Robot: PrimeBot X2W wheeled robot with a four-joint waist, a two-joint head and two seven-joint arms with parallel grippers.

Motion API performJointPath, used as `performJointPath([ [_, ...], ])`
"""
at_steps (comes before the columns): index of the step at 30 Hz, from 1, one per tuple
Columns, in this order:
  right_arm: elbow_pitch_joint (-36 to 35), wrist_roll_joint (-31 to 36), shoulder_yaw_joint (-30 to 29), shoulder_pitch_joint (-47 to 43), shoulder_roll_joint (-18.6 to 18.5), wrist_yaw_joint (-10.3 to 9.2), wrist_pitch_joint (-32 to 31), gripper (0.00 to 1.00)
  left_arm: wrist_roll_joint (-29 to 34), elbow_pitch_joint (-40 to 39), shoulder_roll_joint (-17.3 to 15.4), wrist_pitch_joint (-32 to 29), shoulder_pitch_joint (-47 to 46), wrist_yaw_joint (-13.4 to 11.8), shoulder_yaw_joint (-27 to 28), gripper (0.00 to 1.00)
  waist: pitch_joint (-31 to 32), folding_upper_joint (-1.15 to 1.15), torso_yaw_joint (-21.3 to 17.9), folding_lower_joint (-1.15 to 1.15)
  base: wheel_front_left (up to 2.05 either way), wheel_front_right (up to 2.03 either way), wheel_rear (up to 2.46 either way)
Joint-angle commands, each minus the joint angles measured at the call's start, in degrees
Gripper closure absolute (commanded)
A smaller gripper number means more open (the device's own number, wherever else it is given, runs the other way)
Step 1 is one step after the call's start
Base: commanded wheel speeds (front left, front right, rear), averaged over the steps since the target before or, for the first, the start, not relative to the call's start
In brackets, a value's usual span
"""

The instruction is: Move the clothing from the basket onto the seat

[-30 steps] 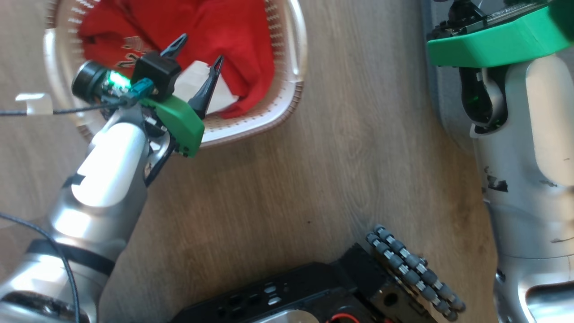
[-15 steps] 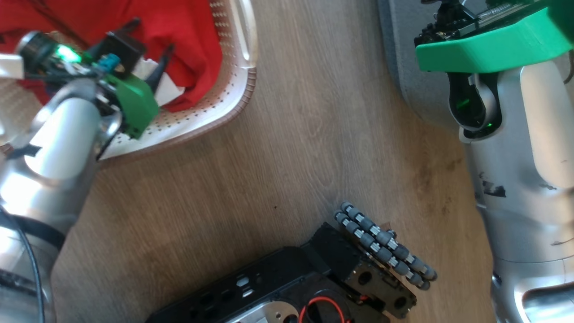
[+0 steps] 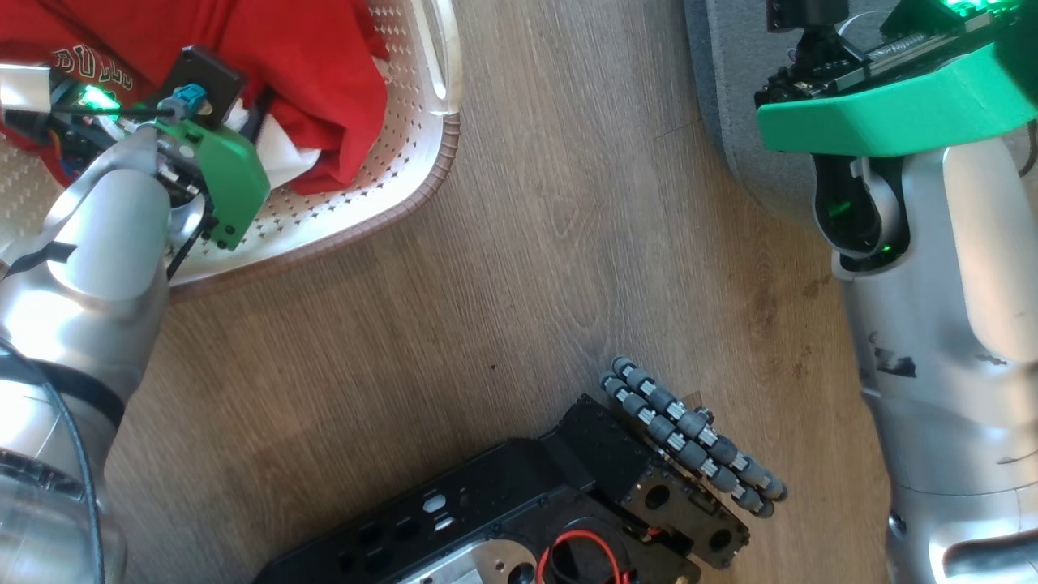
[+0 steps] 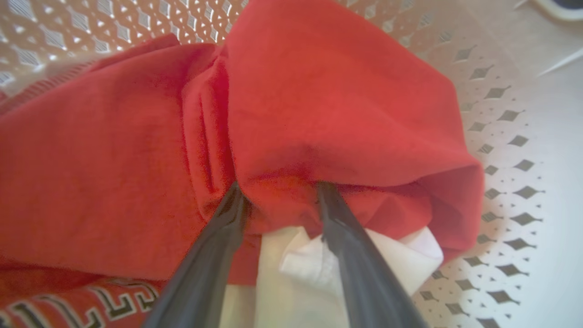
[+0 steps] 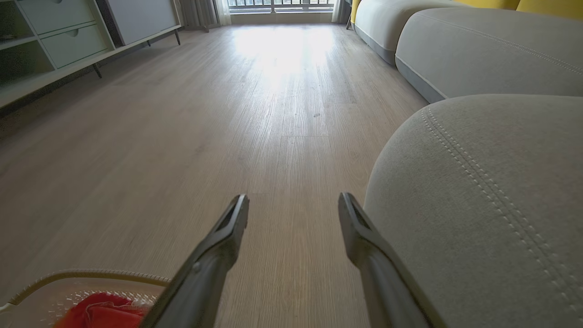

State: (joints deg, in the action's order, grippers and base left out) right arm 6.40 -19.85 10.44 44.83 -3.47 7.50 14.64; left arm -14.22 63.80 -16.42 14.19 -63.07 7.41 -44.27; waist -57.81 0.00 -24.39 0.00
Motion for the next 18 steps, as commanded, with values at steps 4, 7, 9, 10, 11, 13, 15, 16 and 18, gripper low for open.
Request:
performJointPath([
  [4, -1.58, -1.25, -0.21, -2.66, 0.59, -0.01, 0.36, 0.0, -3.04, -2.71, -0.25, 0.74, 0.34, 0.06, -0.63, 1.0, 0.22, 0.0, -0.05, 0.0, 0.0, 0.0, 0.0],
  [7, -0.99, -1.7, 0.21, -2.07, 0.59, -0.01, 0.36, 0.0, -5.31, -6.57, -1.38, 0.78, 1.2, 0.06, -0.21, 1.0, 0.89, 0.0, -0.35, 0.0, 0.0, 0.0, 0.0],
  [9, -0.72, -1.94, 0.52, -1.4, 0.59, -0.01, 0.36, 0.0, -6.44, -9.34, -2.45, 0.79, 2.12, 0.07, 0.77, 1.0, 1.46, 0.0, -0.62, 0.0, 0.0, 0.0, 0.0],
  [10, -0.55, -2.1, 0.75, -1.07, 0.59, -0.01, 0.36, 0.0, -6.71, -10.64, -3.07, 0.79, 2.6, 0.07, 1.2, 1.0, 1.8, 0.0, -0.8, 0.0, 0.0, 0.0, 0.0],
  [11, -0.55, -2.1, 0.75, -1.07, 0.59, -0.01, 0.36, 0.0, -6.71, -10.64, -3.07, 0.79, 2.6, 0.07, 1.2, 1.0, 1.8, 0.0, -0.8, 0.0, 0.0, 0.0, 0.0],
  [13, -0.25, -2.24, 1.33, -0.43, 0.59, -0.01, 0.36, 0.0, -7.24, -12.9, -4.15, 0.79, 3.74, 0.07, 2.47, 1.0, 2.64, 0.0, -1.08, 0.0, 0.0, 0.0, 0.0],
  [15, 0.3, -1.67, 1.47, -0.24, 0.59, -0.01, 0.36, 0.0, -7.47, -15.19, -4.35, 0.8, 5.13, 0.07, 3.59, 1.0, 4.16, 0.0, -0.47, 0.0, 0.0, 0.0, 0.0],
  [16, 0.57, -1.2, 1.43, -0.28, 0.59, -0.01, 0.36, 0.0, -7.6, -16.2, -4.2, 0.8, 5.89, 0.07, 4.22, 1.0, 5.0, 0.0, -0.01, 0.0, 0.0, 0.0, 0.0],
  [18, 1.22, -0.21, 1.34, -0.54, 0.59, -0.01, 0.36, 0.0, -7.79, -18.03, -3.71, 0.8, 7.42, 0.07, 5.57, 1.0, 6.73, 0.0, 0.96, 0.0, 0.0, 0.0, 0.0],
])
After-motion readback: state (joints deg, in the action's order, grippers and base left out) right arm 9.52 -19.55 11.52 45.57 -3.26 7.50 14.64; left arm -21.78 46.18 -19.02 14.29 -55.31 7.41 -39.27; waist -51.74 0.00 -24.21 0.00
